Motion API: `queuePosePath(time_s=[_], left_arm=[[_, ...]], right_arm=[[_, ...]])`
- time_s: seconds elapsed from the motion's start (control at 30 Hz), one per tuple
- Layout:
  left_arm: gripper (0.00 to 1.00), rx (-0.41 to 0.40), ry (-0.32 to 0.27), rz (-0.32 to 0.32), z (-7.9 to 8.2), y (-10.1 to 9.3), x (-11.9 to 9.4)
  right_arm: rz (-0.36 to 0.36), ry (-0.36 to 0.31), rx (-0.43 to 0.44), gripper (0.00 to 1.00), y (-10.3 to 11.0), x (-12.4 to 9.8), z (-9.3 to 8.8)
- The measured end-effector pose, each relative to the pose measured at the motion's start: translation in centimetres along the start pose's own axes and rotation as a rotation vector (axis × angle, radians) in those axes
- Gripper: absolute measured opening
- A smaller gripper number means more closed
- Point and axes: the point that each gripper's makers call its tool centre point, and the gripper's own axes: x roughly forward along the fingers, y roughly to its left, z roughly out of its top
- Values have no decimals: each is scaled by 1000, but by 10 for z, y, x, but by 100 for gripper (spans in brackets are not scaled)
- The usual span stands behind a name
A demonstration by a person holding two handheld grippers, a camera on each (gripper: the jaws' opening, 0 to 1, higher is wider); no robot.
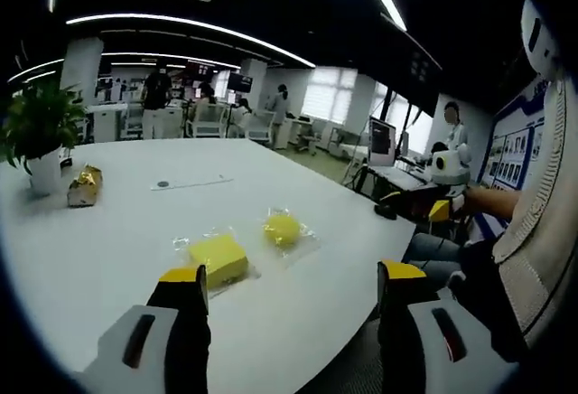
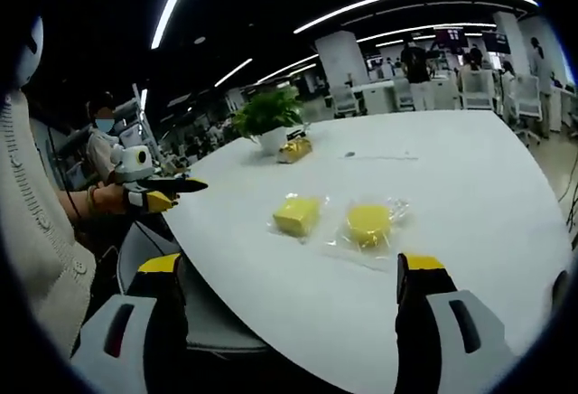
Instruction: Compare the silicone blocks by pressing each to a similar depth, holding the contact briefly, and releasing to observe deformation and rebound differences across the visible hardness samples.
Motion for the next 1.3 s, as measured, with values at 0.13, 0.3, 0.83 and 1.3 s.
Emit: queuePosePath(time_s=[0.13,0.3,0.83,1.3], left_arm=[[74,9,2,14,-1,4,-3],[74,41,21,25,-6,5,-4],[76,-95,49,19,-9,8,4],[76,-431,13,13,5,8,46]], right_arm=[[-14,6,10,91,-1,1,-7],[-32,16,8,90,-2,-1,-12],[-39,11,33,89,-11,-3,-15],[-46,4,74,88,-25,-5,-21]])
